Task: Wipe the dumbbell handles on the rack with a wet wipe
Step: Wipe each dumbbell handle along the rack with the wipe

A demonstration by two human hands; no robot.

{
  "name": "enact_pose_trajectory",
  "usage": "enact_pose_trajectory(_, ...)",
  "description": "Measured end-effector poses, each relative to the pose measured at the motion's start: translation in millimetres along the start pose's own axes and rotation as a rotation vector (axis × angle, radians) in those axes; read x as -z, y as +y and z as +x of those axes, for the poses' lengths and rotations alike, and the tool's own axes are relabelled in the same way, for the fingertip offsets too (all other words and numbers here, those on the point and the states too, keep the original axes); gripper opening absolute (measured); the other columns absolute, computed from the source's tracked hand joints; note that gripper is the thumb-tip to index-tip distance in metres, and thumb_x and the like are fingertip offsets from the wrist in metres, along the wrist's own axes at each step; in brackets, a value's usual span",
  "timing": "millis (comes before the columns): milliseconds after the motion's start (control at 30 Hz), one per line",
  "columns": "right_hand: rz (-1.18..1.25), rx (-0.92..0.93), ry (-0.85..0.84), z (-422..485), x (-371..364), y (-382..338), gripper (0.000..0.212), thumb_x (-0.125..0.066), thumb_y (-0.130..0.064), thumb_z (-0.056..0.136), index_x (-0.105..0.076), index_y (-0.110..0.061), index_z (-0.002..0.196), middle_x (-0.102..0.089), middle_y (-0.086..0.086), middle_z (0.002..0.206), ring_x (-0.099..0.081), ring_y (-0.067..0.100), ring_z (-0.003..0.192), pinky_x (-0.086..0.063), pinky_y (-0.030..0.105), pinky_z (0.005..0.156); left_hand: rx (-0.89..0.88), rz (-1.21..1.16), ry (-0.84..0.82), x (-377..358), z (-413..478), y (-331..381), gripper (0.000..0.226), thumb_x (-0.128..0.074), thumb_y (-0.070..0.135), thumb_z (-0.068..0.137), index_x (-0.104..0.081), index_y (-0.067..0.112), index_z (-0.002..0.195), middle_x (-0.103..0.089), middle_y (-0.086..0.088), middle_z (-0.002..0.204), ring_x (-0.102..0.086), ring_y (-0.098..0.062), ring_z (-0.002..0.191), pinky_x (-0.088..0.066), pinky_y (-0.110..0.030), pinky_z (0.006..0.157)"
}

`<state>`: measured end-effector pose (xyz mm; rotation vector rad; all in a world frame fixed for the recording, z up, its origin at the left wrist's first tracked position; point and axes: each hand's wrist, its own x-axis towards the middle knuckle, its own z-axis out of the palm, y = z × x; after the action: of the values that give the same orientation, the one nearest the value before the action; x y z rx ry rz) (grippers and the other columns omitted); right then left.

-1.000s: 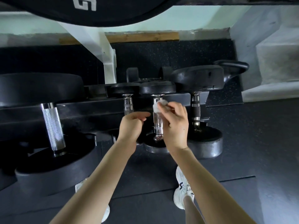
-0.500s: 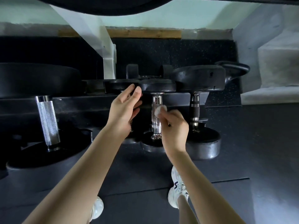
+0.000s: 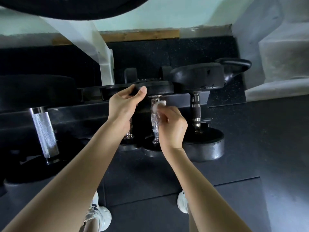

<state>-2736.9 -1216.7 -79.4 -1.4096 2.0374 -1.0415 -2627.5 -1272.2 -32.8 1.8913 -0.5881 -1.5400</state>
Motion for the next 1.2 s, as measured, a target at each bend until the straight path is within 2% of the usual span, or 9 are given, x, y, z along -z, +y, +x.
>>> enact_pose_trajectory(100,-0.113,-0.034,-0.086,-36.1,18.9,19.8,0.027,-0.056,0.02,0.068,-0.06,-0.006,0.061,-0.049,0.004,0.056,-0.039,0.014,0.049,-0.029,0.016,0.047,-0.001,0.023,0.004,0.5,-2.5,2.5,0.059,-0.074,0.041,0.075,-0.058,0.021,0.128,-0.064,0.008,0.119,-0.061,-0.008,0.101,-0.041,-0.032,0.105)
enact_pose_trajectory(233,-0.16,-0.087,-0.222,-26.7,27.4,11.3,0.025,-0.051,0.016,0.072,-0.056,-0.005,0.058,-0.044,0.003,0.054,-0.037,0.016,0.051,-0.026,0.021,0.047,-0.004,0.06,0.0,0.1,-5.5,5.3,0.058,-0.073,0.042,0.076,-0.058,0.021,0.128,-0.065,0.007,0.119,-0.061,-0.01,0.105,-0.041,-0.035,0.106)
enact_pose_trajectory(433,-0.049,-0.004,-0.074,14.0,7.2,-8.3,0.024,-0.057,0.008,0.081,-0.073,-0.009,0.074,-0.059,0.005,0.063,-0.047,0.014,0.052,-0.034,0.012,0.049,-0.022,0.093,-0.016,2.8,-2.3,5.3,0.052,-0.072,0.041,0.078,-0.06,0.024,0.125,-0.065,0.009,0.117,-0.061,-0.005,0.104,-0.045,-0.019,0.088)
enact_pose_trajectory(533,-0.074,0.015,-0.119,-29.6,22.8,13.0,0.03,-0.054,0.013,0.073,-0.064,-0.015,0.067,-0.051,0.005,0.057,-0.039,0.014,0.048,-0.026,0.015,0.045,-0.005,0.1,-0.008,3.0,-3.7,6.9,0.055,-0.073,0.043,0.076,-0.059,0.023,0.125,-0.063,0.006,0.122,-0.061,-0.009,0.104,-0.043,-0.032,0.103)
enact_pose_trajectory(700,0.007,-0.085,-0.2,-11.7,27.6,9.9,0.049,-0.057,0.009,0.08,-0.045,-0.032,0.056,-0.046,-0.009,0.057,-0.041,0.01,0.053,-0.035,0.008,0.053,0.018,0.137,-0.02,3.6,-2.7,10.3,0.053,-0.073,0.042,0.077,-0.06,0.023,0.125,-0.065,0.006,0.115,-0.062,-0.007,0.09,-0.047,-0.029,0.093)
enact_pose_trajectory(800,0.212,-0.368,-0.325,7.2,28.5,7.5,0.016,-0.063,-0.003,0.086,-0.073,-0.011,0.093,-0.071,-0.001,0.09,-0.063,0.006,0.079,-0.05,0.013,0.073,0.035,0.192,-0.047,1.9,0.2,19.0,0.027,-0.071,0.04,0.08,-0.068,0.025,0.102,-0.066,0.006,0.096,-0.061,-0.012,0.087,-0.047,-0.027,0.078)
enact_pose_trajectory(933,0.313,-0.426,-0.452,13.2,34.8,10.7,0.021,-0.069,-0.011,0.084,-0.067,-0.02,0.102,-0.069,-0.006,0.095,-0.066,0.008,0.091,-0.052,0.02,0.082,-0.023,0.289,-0.041,-7.8,-4.2,27.2,0.023,-0.069,0.05,0.078,-0.061,0.029,0.076,-0.06,0.006,0.083,-0.056,-0.01,0.077,-0.046,-0.024,0.071)
enact_pose_trajectory(1033,0.271,-0.418,-0.449,11.8,31.7,5.3,0.028,-0.071,-0.014,0.082,-0.059,-0.023,0.105,-0.066,-0.006,0.1,-0.063,0.009,0.094,-0.052,0.021,0.082,-0.042,0.321,-0.003,-14.1,-6.0,28.3,0.027,-0.072,0.052,0.074,-0.06,0.028,0.072,-0.06,0.01,0.077,-0.056,-0.008,0.076,-0.044,-0.024,0.071)
enact_pose_trajectory(1200,0.3,-0.506,-0.606,17.3,29.1,0.6,0.06,-0.071,-0.02,0.083,-0.043,-0.021,0.136,-0.052,-0.011,0.115,-0.055,0.009,0.11,-0.044,0.016,0.087,-0.049,0.359,0.021,-14.1,-1.4,27.8,0.036,-0.075,0.054,0.069,-0.059,0.023,0.076,-0.063,0.005,0.081,-0.061,-0.016,0.085,-0.046,-0.028,0.073)
